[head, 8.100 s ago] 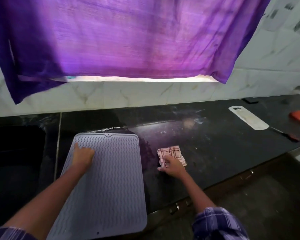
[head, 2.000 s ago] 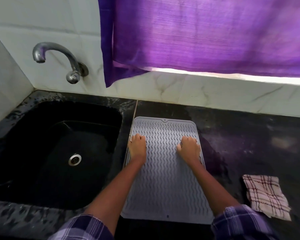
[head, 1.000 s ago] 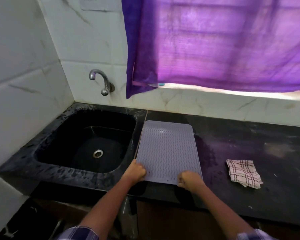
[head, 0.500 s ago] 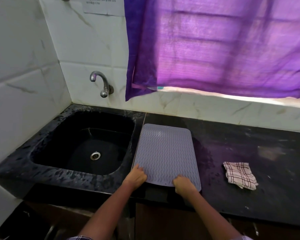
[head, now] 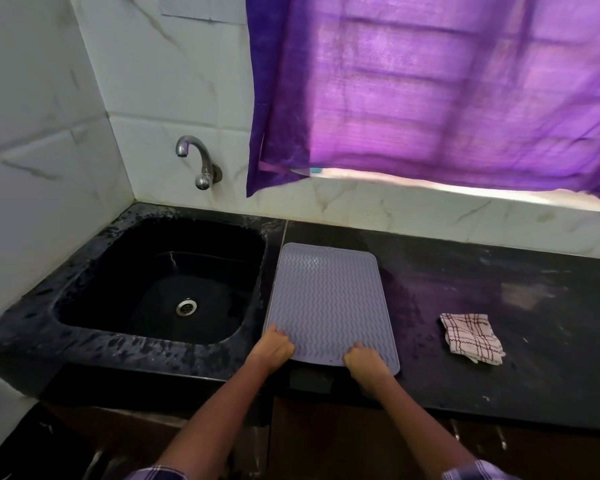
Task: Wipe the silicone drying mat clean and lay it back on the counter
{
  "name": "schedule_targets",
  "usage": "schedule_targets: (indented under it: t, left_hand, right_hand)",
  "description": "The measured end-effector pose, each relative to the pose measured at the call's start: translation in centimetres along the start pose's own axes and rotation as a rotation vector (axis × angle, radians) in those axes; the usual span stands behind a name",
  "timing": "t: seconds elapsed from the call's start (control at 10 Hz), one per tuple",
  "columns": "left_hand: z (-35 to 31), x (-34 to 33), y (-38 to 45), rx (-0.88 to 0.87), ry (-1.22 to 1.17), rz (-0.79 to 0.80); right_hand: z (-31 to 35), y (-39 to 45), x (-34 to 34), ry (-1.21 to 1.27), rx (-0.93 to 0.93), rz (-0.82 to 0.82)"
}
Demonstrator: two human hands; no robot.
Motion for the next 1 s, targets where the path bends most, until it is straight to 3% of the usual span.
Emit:
schedule_targets:
  t: [0.3, 0.7, 0.9, 1.0]
  left_hand:
    - [-1.1, 0.9, -0.4, 0.31, -0.108, 0.179]
    - [-1.9, 0.7, -1.7, 0.356, -0.182, 0.05]
    - [-1.9, 3.1, -1.5, 0.33, -0.289, -0.127]
    - [-1.5, 4.2, -0.9, 0.353, -0.234, -0.145]
  right_hand:
    - [-0.2, -0.7, 0.6, 0.032, -0.017, 0.059]
    - [-1.4, -3.0, 1.4, 0.286, -0.175, -0.155]
    - [-2.0, -3.7, 3.1, 0.354, -0.284, -0.327]
    - [-1.7, -2.9, 3.5, 0.358, -0.299, -0.357]
Point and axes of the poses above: each hand's wrist, its own y-axis towards the middle knuckle, its own x-axis out of the back of the hand, z = x × y, the point moved 9 cm from there along y, towards the middle knuckle, and after that the axes turned 6 degrees about -y, right-handed, at the moved point
